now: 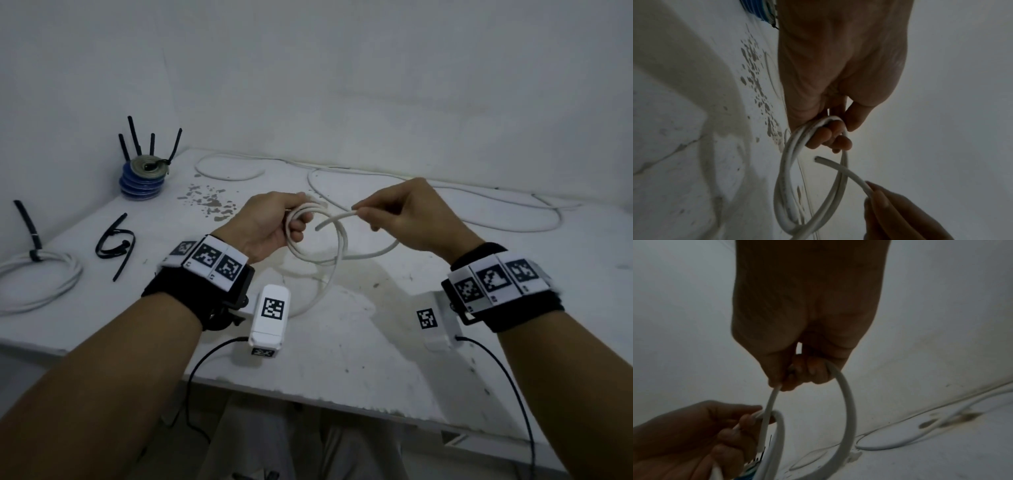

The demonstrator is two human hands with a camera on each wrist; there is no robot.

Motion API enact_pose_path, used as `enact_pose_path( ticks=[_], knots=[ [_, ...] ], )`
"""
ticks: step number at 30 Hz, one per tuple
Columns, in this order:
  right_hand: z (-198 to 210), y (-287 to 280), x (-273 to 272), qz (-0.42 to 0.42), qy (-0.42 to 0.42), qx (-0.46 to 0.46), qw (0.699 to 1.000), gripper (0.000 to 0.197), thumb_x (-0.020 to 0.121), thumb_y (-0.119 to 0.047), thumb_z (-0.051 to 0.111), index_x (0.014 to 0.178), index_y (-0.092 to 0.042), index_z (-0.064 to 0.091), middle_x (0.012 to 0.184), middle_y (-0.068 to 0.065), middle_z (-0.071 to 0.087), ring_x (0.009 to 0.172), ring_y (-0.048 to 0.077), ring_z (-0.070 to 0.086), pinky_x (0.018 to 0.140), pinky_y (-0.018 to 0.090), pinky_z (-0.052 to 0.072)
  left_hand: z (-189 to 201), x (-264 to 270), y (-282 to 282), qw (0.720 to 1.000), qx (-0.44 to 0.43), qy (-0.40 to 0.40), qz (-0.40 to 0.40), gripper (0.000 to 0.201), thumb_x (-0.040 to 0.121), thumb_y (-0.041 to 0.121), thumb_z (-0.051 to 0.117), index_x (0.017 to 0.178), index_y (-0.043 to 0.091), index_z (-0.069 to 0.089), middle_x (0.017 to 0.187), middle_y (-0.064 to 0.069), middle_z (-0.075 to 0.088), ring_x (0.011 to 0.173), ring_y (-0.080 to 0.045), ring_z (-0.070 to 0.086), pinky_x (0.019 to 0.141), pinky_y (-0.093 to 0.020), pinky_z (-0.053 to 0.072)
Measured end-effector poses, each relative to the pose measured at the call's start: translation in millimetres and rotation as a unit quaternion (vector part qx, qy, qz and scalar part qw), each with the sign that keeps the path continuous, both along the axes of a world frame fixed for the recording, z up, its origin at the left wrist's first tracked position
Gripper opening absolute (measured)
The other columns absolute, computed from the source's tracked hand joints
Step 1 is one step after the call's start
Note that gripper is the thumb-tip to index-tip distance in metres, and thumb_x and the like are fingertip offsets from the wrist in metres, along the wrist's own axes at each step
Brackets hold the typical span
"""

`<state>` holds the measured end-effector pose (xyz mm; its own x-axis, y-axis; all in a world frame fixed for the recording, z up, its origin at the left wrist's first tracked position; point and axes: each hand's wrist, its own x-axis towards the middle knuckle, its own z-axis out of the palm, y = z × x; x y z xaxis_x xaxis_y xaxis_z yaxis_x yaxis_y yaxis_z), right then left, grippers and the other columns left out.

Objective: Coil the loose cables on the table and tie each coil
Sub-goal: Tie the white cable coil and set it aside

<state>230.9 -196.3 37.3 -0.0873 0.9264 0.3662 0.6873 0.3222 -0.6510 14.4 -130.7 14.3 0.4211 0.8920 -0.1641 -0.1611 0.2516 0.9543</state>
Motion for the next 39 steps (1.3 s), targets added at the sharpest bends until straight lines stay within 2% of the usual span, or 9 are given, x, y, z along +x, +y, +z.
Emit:
enact_pose_path(
  ticks=[5,9,12,17,20,22,29,35,39],
  knots=[
    [-8.2,11.5,-19.0,-0.069,-0.020,0.033,0.997,0.012,0.077,-0.023,0.084,0.074,-0.019,0.074,0.075,-0.009,0.068,0.064,-0.001,0.060,0.058,0.008,0.042,2.8,13.9,-7.9,1.000,0.011,0.016,-0.017,0.026,0.092,0.000,0.049,0.106,-0.014,0.064,0.074,-0.014,0.062,0.050,-0.013,0.046,0.053,-0.026,0.039],
    [-13.4,15.4,-31.9,-0.055,-0.066,0.009,0.996,0.018,0.080,-0.032,0.081,0.076,-0.022,0.066,0.087,-0.008,0.070,0.083,0.005,0.063,0.076,0.022,0.052,2.3,10.6,-9.6,0.997,-0.007,-0.030,-0.066,0.030,0.093,-0.003,0.036,0.107,-0.007,0.063,0.073,-0.010,0.058,0.050,-0.010,0.044,0.051,-0.022,0.041],
    [-13.6,18.0,-34.4,-0.041,-0.055,-0.021,0.997,0.021,0.085,-0.034,0.076,0.081,-0.019,0.062,0.079,-0.010,0.069,0.072,0.002,0.064,0.066,0.020,0.047,-0.2,5.9,-7.2,0.996,-0.016,-0.057,-0.063,0.028,0.095,-0.001,0.037,0.103,-0.003,0.063,0.071,-0.008,0.056,0.051,-0.010,0.045,0.051,-0.021,0.042],
    [-17.0,13.8,-36.8,0.007,0.111,-0.069,0.991,0.027,0.080,-0.020,0.082,0.085,0.000,0.066,0.074,0.011,0.073,0.060,0.019,0.071,0.051,0.017,0.048,-4.0,-6.1,-0.5,0.983,0.112,0.143,-0.030,0.026,0.089,-0.004,0.054,0.098,0.008,0.075,0.082,-0.006,0.072,0.069,-0.015,0.062,0.064,-0.027,0.053],
    [-20.5,15.9,-38.5,-0.006,0.148,-0.077,0.986,0.034,0.072,-0.021,0.088,0.084,0.003,0.066,0.071,0.012,0.073,0.056,0.019,0.068,0.053,0.025,0.054,-6.2,-13.2,1.1,0.966,0.096,0.188,-0.152,0.030,0.093,-0.002,0.052,0.114,0.008,0.072,0.108,-0.005,0.074,0.092,-0.019,0.069,0.080,-0.035,0.056],
    [-22.5,16.4,-39.9,-0.019,0.142,-0.074,0.987,0.038,0.068,-0.023,0.091,0.082,0.002,0.066,0.063,0.004,0.071,0.054,0.015,0.064,0.055,0.026,0.054,-7.4,-14.8,0.4,0.958,0.067,0.192,-0.204,0.029,0.098,-0.001,0.048,0.117,0.005,0.069,0.106,-0.007,0.074,0.093,-0.021,0.070,0.087,-0.038,0.054],
    [-15.2,11.5,-37.4,0.014,0.081,-0.101,0.992,0.032,0.072,-0.031,0.088,0.081,-0.005,0.071,0.059,0.007,0.065,0.050,0.012,0.060,0.051,0.023,0.049,-14.4,-17.9,-1.7,0.981,0.044,0.069,-0.178,0.022,0.091,0.005,0.052,0.108,0.004,0.067,0.076,-0.002,0.067,0.072,-0.015,0.063,0.072,-0.028,0.057],
    [-10.7,9.8,-31.8,0.033,0.107,-0.119,0.987,0.026,0.075,-0.024,0.086,0.079,-0.003,0.072,0.055,0.006,0.059,0.047,0.014,0.051,0.048,0.019,0.042,-16.0,-18.4,-6.1,0.974,0.082,0.074,-0.200,0.026,0.096,0.017,0.051,0.114,0.005,0.066,0.082,-0.004,0.068,0.077,-0.017,0.065,0.074,-0.032,0.056],
    [-14.1,10.8,-23.8,0.010,0.140,-0.082,0.987,0.024,0.077,-0.021,0.084,0.082,-0.001,0.072,0.056,-0.001,0.060,0.048,0.014,0.050,0.048,0.022,0.042,-14.6,-22.4,-7.0,0.972,0.060,0.087,-0.208,0.030,0.099,-0.002,0.042,0.115,0.002,0.066,0.097,-0.010,0.073,0.091,-0.020,0.067,0.072,-0.030,0.055]
  ],
)
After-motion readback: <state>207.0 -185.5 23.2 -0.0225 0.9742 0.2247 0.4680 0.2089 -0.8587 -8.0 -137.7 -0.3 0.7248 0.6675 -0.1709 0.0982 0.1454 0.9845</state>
